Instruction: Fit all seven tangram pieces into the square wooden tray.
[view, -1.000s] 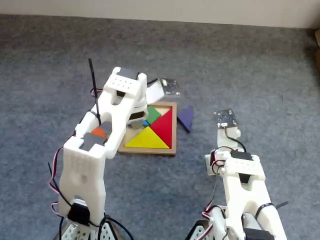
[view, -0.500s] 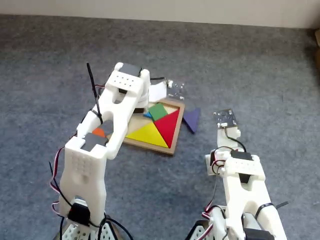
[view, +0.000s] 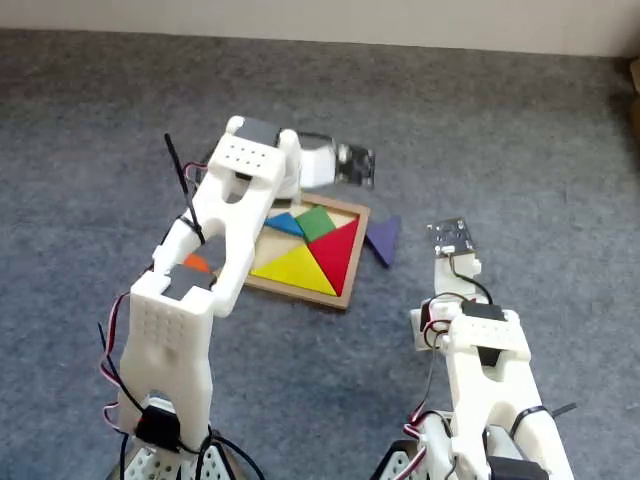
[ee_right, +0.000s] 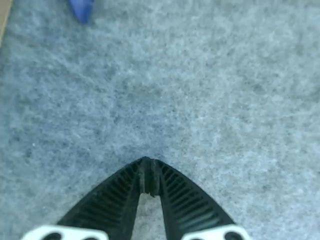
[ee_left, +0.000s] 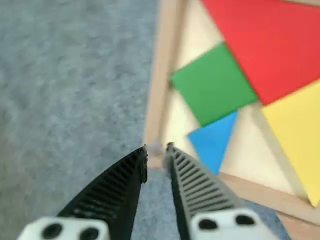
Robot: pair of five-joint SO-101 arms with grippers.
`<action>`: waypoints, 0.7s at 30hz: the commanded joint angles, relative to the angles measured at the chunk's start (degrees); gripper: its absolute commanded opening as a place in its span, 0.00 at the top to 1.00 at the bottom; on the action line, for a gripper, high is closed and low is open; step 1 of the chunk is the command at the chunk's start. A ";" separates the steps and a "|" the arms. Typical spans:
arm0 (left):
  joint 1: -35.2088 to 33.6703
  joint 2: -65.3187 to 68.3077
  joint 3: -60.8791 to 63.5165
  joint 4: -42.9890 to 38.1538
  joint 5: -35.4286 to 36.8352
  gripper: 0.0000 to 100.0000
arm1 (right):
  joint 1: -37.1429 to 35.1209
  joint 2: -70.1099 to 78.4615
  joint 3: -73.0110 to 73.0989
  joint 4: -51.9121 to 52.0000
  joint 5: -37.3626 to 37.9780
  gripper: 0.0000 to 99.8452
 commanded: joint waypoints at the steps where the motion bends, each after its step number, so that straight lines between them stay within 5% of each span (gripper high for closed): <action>1: -2.33 -0.92 -7.96 -0.79 10.73 0.89 | 0.57 0.31 0.04 -1.71 0.26 0.99; 21: 2.95 -1.71 7.43 1.14 15.03 0.89 | 0.57 0.31 0.04 -1.71 0.26 0.99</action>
